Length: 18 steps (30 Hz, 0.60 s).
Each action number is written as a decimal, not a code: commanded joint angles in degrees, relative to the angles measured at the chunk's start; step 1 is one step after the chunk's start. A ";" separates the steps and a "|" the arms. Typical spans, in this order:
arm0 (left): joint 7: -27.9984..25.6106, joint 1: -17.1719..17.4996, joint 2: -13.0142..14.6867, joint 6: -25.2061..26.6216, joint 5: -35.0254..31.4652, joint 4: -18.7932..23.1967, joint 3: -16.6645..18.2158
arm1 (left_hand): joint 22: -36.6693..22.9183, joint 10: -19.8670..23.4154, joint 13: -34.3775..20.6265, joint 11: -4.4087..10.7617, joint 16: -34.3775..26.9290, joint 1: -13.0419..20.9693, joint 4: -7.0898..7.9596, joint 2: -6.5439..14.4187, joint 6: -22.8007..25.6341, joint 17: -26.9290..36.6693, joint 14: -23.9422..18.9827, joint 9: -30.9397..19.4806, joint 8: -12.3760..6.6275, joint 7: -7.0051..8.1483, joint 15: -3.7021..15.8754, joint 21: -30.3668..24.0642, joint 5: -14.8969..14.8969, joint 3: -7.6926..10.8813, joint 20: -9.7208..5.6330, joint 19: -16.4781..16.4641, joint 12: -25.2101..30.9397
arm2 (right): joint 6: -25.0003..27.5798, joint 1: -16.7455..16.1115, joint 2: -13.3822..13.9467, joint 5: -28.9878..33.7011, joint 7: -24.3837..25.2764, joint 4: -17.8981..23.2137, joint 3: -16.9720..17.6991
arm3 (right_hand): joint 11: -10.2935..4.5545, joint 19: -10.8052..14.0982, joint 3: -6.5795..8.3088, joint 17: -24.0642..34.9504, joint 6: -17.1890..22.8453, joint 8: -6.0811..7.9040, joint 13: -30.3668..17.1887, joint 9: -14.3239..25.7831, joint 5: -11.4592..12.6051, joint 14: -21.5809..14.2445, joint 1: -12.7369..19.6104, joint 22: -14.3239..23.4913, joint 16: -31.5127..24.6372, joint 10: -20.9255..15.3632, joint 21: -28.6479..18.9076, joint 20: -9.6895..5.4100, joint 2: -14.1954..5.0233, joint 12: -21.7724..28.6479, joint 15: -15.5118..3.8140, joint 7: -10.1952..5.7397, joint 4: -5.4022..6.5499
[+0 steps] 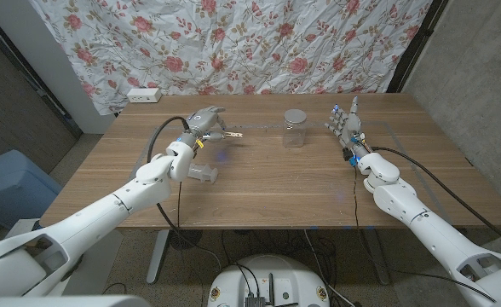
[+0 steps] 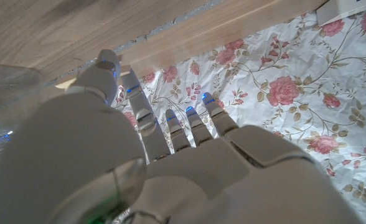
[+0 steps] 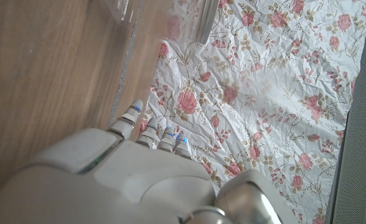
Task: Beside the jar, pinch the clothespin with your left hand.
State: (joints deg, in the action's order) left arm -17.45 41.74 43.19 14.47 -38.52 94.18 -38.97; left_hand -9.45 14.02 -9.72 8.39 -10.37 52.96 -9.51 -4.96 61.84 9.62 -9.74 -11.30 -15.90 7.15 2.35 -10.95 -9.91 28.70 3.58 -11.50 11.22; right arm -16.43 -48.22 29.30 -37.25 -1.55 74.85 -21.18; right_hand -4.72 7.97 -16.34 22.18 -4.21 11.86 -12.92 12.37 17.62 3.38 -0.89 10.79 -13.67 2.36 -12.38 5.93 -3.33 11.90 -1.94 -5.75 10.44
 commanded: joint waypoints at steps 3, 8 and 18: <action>-4.49 1.56 -0.75 -1.09 4.09 -0.62 0.99 | -0.33 0.73 -0.12 -0.08 -0.03 0.14 -0.09 0.72 0.66 -0.02 -0.61 -0.32 0.08 0.14 0.08 0.04 0.01 -0.31 0.00 -0.07 -0.02 | -0.01 0.02 -0.01 0.00 -0.02 -0.05 0.00 | -0.41 0.35 -0.28 0.17 -0.14 0.33 -0.13 0.14 0.31 0.50 -0.08 0.27 -0.37 -0.07 -0.24 0.07 -4.04 0.42 -1.97 -0.45 -0.02; -6.53 2.06 -1.06 -1.92 5.02 -1.26 1.20 | -0.33 1.03 -0.12 0.01 -0.05 0.16 -0.09 0.78 0.72 -0.02 -0.75 -0.31 0.14 0.14 0.09 0.05 0.01 -0.38 0.00 -0.06 0.06 | -0.01 0.02 -0.02 0.00 -0.02 -0.06 -0.01 | -0.46 0.33 -0.29 0.17 -0.14 0.33 -0.13 0.14 0.31 0.53 -0.08 0.27 -0.36 0.01 -0.23 0.07 -4.03 0.39 -2.02 -0.46 -0.02; -9.67 3.45 -1.36 -1.63 6.07 -1.21 1.78 | -0.33 2.10 -0.12 0.10 -0.20 0.30 -0.08 1.07 1.68 -0.03 -1.55 0.06 0.33 -0.06 0.38 0.02 -0.04 -0.66 -0.22 -0.23 0.23 | -0.04 0.02 -0.03 0.00 -0.04 -0.10 -0.01 | -0.50 0.32 -0.29 0.17 -0.11 0.35 -0.13 0.14 0.31 0.54 -0.08 0.27 -0.35 -0.06 -0.23 0.07 -4.03 0.41 -1.92 -0.42 -0.02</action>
State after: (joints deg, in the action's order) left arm -23.70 43.89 42.24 13.14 -34.01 93.28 -37.82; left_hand -9.45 15.44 -9.72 8.38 -10.38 53.17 -9.53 -4.72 62.90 9.62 -10.66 -11.15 -15.68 7.17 2.05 -10.95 -9.91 28.23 3.58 -11.50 11.25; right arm -16.42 -48.20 29.29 -37.25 -1.57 74.83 -21.18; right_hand -4.72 7.97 -16.34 22.18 -4.21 11.86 -12.92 12.37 17.62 3.38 -0.89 10.78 -13.67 2.36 -12.38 5.93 -3.33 11.90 -1.94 -5.75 10.43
